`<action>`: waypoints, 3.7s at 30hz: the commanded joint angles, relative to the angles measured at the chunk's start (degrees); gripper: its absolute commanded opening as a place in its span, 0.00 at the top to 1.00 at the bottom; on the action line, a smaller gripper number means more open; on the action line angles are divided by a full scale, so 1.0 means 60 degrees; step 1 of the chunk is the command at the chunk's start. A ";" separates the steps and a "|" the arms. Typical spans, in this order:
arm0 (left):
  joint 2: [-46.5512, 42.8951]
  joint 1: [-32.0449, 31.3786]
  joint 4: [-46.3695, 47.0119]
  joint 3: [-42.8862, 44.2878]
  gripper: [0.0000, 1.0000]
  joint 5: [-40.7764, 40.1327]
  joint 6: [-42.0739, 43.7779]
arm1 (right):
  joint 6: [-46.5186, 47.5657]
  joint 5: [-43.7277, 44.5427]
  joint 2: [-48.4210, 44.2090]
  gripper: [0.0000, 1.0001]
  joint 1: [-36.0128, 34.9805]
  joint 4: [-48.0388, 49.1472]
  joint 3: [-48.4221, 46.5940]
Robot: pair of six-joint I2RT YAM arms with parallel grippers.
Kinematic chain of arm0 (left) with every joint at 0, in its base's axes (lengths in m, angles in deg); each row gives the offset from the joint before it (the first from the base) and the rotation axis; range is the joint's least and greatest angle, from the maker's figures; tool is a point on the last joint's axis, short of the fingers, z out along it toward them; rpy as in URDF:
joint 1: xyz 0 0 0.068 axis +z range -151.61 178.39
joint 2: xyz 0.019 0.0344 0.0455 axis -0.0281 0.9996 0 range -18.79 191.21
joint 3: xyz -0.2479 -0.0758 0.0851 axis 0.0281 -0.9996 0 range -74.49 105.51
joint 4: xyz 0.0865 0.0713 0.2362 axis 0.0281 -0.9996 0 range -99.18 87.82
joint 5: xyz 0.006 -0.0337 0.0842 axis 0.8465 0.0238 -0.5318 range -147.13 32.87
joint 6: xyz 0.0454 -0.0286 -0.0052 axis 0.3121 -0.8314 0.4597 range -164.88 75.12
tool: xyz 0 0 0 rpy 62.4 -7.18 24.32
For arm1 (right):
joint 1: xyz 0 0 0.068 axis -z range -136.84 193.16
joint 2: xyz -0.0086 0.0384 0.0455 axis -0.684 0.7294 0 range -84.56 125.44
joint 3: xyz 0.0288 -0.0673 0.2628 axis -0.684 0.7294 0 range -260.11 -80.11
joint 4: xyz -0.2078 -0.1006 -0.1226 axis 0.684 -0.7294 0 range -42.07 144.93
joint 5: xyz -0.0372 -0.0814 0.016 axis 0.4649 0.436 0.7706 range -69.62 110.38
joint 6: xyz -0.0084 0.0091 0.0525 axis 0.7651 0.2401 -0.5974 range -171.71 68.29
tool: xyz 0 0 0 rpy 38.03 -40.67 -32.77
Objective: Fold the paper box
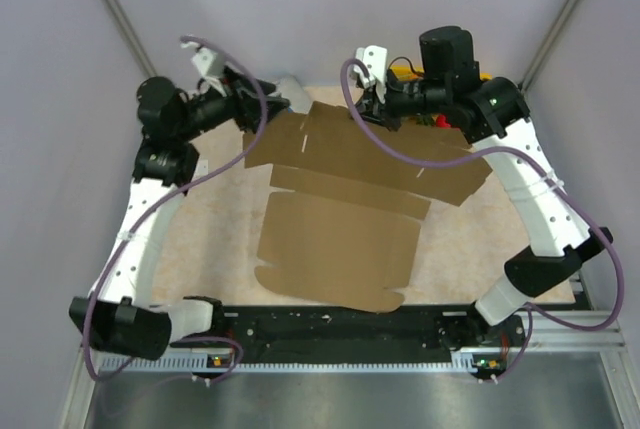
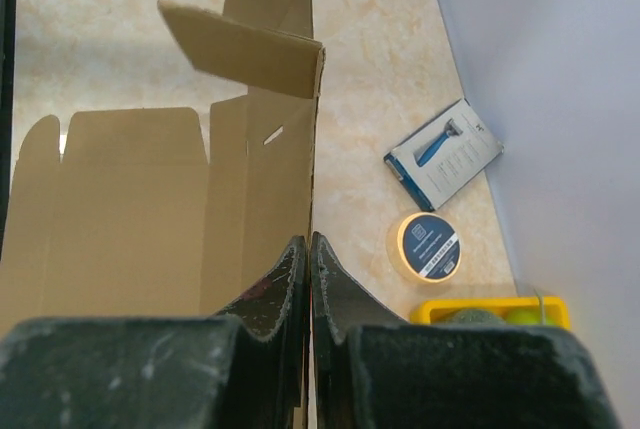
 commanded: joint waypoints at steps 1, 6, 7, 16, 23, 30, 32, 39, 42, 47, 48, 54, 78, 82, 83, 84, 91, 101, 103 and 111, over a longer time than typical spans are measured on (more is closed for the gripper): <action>-0.2032 0.1468 0.0182 -0.1214 0.39 -0.2225 -0.2057 | -0.0009 -0.0845 -0.0624 1.00 0.0461 0.0389 0.0111; -0.3322 0.3154 0.0167 -0.3411 0.43 -0.3179 -0.3614 | -0.0053 -0.1372 -0.0858 1.00 0.0916 0.0462 0.0360; -0.3411 0.3300 0.0108 -0.3733 0.47 -0.3428 -0.3920 | -0.0067 -0.1387 -0.0960 1.00 0.0975 0.0477 0.0405; -0.2346 0.4342 0.5750 -0.7705 0.56 -0.0316 -0.7710 | -0.0360 -0.1651 -0.1327 1.00 0.1370 0.0814 0.0566; -0.0207 0.2660 1.0038 -0.7924 0.54 0.1094 -0.9704 | -0.0638 -0.1886 -0.1401 1.00 0.1473 0.1018 0.0552; 0.1247 0.2700 1.2959 -0.8130 0.73 0.2240 -1.1776 | -0.0800 -0.1973 -0.1459 1.00 0.1766 0.1195 0.0317; 0.0955 0.2614 1.2225 -0.8131 0.73 0.2180 -1.1045 | -0.0829 -0.1988 -0.1489 1.00 0.1868 0.1180 0.0302; 0.0484 0.2101 0.9444 -0.7765 0.74 0.1757 -0.8705 | -0.0932 -0.2251 -0.1459 1.00 0.1927 0.1312 0.0434; 0.0732 0.2129 0.7771 -0.7414 0.83 0.1141 -0.7982 | -0.1049 -0.2310 -0.1474 1.00 0.1927 0.1458 0.0464; 0.1288 0.2699 1.1741 -0.8072 0.83 0.1095 -1.0320 | -0.1035 -0.2193 -0.1547 1.00 0.1927 0.1488 0.0434; 0.1348 0.2802 1.1985 -0.8130 0.82 0.1081 -1.0730 | -0.1034 -0.2179 -0.1576 1.00 0.1927 0.1488 0.0434; 0.1363 0.2585 0.9828 -0.7766 0.72 0.0934 -0.9422 | -0.1034 -0.2223 -0.1547 1.00 0.1927 0.1502 0.0376; 0.1540 0.0694 1.4906 -0.7749 0.65 0.1654 -1.1600 | -0.1444 -0.2281 -0.1547 1.00 0.1942 0.1693 0.0449; 0.0823 0.0665 1.3892 -0.7969 0.52 0.1463 -1.1042 | -0.1692 -0.2413 -0.1693 1.00 0.1942 0.1883 0.0726; 0.0749 0.0665 1.3935 -0.8042 0.52 0.1491 -1.1027 | -0.1751 -0.2355 -0.1708 1.00 0.1942 0.1927 0.0742; 0.0690 0.0665 1.3979 -0.8203 0.50 0.1564 -1.1013 | -0.1767 -0.2282 -0.1723 1.00 0.1928 0.1971 0.0756; 0.0017 0.0694 1.5121 -0.8921 0.44 0.1726 -1.1787 | -0.1752 -0.1887 -0.1723 1.00 0.1942 0.2132 0.0757; -0.0659 0.1427 1.4287 -0.8703 0.43 0.1637 -1.1979 | -0.1635 -0.1622 -0.1753 1.00 0.1971 0.2132 0.0727; -0.0484 0.1427 1.4563 -0.8527 0.43 0.1638 -1.2154 | -0.1678 -0.1622 -0.1723 1.00 0.1971 0.2161 0.0684; -0.0204 0.0768 1.4743 -0.8526 0.42 0.1522 -1.2086 | -0.2045 -0.1724 -0.1591 1.00 0.1971 0.2454 0.0552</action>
